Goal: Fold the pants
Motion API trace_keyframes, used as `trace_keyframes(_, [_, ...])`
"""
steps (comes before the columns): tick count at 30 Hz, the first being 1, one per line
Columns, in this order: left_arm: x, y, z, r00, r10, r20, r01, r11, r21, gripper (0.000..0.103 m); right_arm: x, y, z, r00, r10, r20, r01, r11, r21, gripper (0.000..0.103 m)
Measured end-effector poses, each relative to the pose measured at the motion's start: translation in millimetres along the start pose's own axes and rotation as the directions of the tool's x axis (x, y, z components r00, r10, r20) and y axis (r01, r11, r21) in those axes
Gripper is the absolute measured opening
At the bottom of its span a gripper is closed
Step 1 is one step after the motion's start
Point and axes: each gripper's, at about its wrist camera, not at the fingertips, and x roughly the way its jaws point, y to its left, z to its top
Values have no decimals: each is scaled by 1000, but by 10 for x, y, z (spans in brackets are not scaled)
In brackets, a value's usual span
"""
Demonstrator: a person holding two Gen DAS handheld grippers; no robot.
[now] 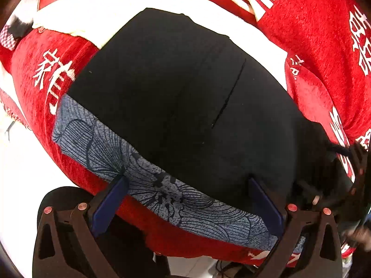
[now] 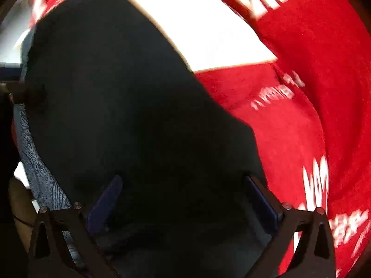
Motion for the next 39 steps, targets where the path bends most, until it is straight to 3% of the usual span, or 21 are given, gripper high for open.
trace_keyframes(4, [25,-17,-4,1000,6,3,-6,1000,2,103,-88,-370,207,997,-81,-9,81,992,101,103])
trace_keyframes(7, [-46,-16,-11,1000,16,15,-16,1000,-19,103,-235,-453,402,997,51,58,-58,991,122,103])
trace_keyframes(10, [-136,-9,32,998,5,66,-3,999,-38,103,-333,-238,642,987,121,103,-122,993,6,103])
trace_keyframes(13, [-26,29,48,999,24,41,-24,1000,3,103,-312,-31,978,976,175,132,-163,982,-99,103])
trace_keyframes(15, [-21,47,30,999,7,54,-7,1000,-1,103,-303,69,1205,957,252,144,-237,965,-113,103])
trace_keyframes(18, [-56,85,-15,997,9,71,-9,1000,11,103,-326,247,1594,906,390,165,-366,917,-156,103])
trace_keyframes(20, [-71,113,-43,997,7,78,-8,1000,13,103,-285,358,1781,884,442,154,-415,892,-177,103])
trace_keyframes(24, [-60,90,-62,997,1,80,-2,1000,15,103,43,478,2087,866,495,70,-477,860,-182,103])
trace_keyframes(25, [-73,93,-81,997,0,81,-1,1000,14,103,96,553,2130,859,511,39,-496,849,-183,99])
trace_keyframes(27, [-67,106,-80,997,-2,80,1,1000,10,103,136,708,2151,848,530,0,-519,831,-201,80])
trace_keyframes(30, [-93,140,-66,997,-13,74,13,1000,0,103,101,773,2161,863,505,23,-487,842,-234,70])
trace_keyframes(32, [-208,250,-37,994,-56,93,57,998,-14,103,24,715,2100,861,506,48,-482,843,-240,48])
trace_keyframes(34, [-447,334,-24,983,-99,157,97,995,24,103,-104,590,2030,849,518,103,-485,842,-236,34])
trace_keyframes(39, [-968,672,128,938,-212,275,161,967,196,103,-624,449,1717,796,561,230,-499,821,-276,27])
